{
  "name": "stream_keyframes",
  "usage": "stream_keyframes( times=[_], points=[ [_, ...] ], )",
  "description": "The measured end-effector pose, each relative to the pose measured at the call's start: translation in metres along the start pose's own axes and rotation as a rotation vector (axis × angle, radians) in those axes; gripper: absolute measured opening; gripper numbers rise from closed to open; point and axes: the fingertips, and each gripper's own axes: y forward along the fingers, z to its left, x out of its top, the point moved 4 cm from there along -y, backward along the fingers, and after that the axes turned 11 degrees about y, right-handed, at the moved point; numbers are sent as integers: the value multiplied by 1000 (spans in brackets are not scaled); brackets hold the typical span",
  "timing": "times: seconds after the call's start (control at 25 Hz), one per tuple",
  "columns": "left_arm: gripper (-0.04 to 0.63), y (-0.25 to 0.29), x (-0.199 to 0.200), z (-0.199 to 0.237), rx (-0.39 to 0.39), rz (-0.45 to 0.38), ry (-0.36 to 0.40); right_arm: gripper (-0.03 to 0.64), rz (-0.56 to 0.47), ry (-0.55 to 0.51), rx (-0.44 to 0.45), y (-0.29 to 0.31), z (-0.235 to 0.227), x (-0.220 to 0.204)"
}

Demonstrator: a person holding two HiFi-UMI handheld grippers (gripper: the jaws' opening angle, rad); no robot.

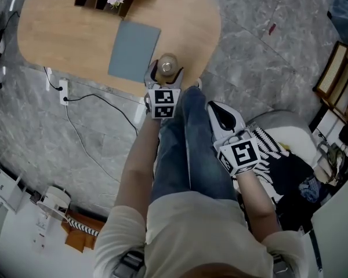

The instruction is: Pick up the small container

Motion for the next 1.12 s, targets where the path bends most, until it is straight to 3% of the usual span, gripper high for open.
stream_keyframes(
  times=[0.32,0.52,0.84,1.12],
  points=[
    [376,28,-2,3,76,-4,29,2,43,38,-1,3,-17,-13],
    [367,27,2,5,69,-9,57,2,38,44,-5,5,-24,-9],
    [348,27,-2,2,55,27,7,2,27,42,2,3,-16,-8],
    [348,-5,13,-7,21,6,30,2,-12,29,-5,-14,-2,-8]
  ],
)
